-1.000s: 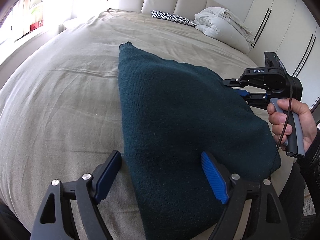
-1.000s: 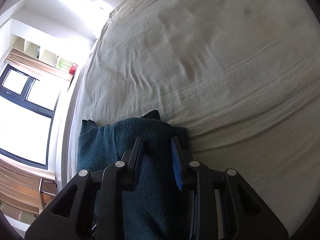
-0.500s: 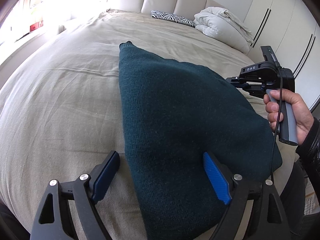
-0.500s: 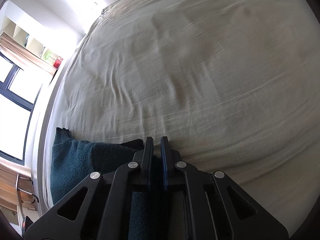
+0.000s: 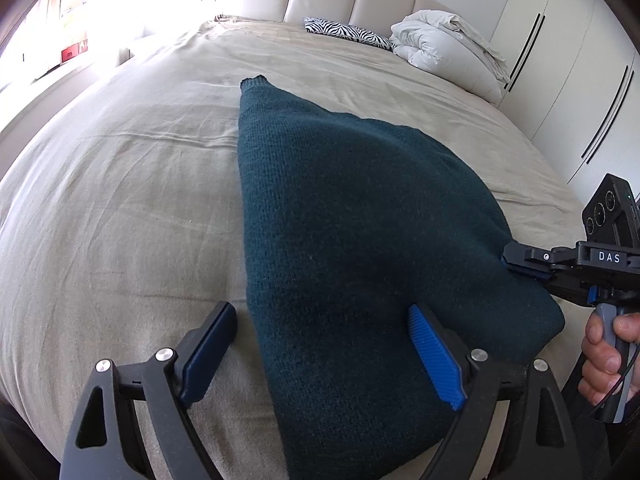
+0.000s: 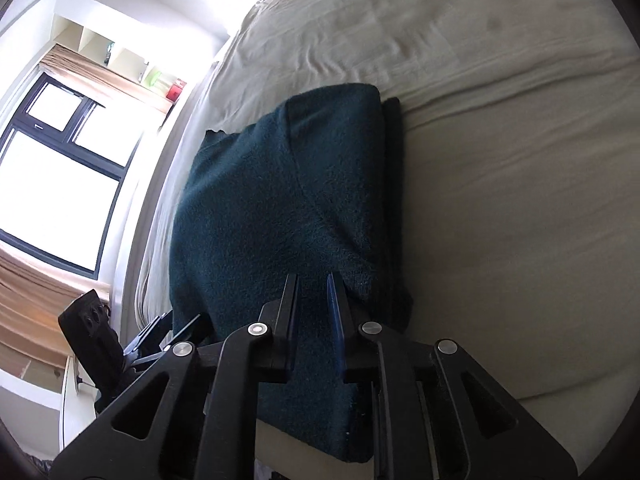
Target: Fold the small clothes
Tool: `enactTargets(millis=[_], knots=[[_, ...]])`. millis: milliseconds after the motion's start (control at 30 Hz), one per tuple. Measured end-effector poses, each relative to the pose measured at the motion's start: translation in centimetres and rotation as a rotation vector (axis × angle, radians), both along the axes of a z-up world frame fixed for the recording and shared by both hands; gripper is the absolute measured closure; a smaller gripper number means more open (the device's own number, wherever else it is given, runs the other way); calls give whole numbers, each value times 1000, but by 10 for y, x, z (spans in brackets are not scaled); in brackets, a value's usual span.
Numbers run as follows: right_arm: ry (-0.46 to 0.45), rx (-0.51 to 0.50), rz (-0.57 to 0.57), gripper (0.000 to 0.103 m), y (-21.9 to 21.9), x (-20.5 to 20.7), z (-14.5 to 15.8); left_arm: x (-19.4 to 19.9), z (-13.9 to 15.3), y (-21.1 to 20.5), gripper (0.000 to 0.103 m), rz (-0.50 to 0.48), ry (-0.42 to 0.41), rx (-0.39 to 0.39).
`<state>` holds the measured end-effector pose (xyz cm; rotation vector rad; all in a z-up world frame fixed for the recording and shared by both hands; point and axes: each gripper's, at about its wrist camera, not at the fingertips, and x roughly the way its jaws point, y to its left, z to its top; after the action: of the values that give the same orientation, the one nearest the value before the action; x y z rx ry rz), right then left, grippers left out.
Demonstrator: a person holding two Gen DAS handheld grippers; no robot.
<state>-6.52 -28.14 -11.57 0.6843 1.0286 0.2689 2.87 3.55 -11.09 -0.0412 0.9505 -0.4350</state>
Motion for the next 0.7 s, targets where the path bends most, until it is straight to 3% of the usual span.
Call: enactTargets(millis=[100,200,300,367,433,533,633,700], knots=[[-29,128,-54,91,-18,-15,-7,1,1,0,14,3,4,-1],[-64,100,-50,86,-12,-28,17,2,1,0,14,7,7,-5],[-119,151,19,86,4,-41,30,2,1,0,14,7,8,-6],[-85,139,26,86,8,-47,17,2,1,0,14,8,12,-13],[-2,145,-6,87,4,-52,-16,2,1,0,14,6,12,-12],[-77,242,-31,88,-6,-69,-29,3,0,1,14,7,10,-9],[-62,177,-33,86,-4,-72,-14,2,2,0,14,10,4,-9],[-106,153,-5,86,4,-73,5,2,2,-1,14,8,1,-6]])
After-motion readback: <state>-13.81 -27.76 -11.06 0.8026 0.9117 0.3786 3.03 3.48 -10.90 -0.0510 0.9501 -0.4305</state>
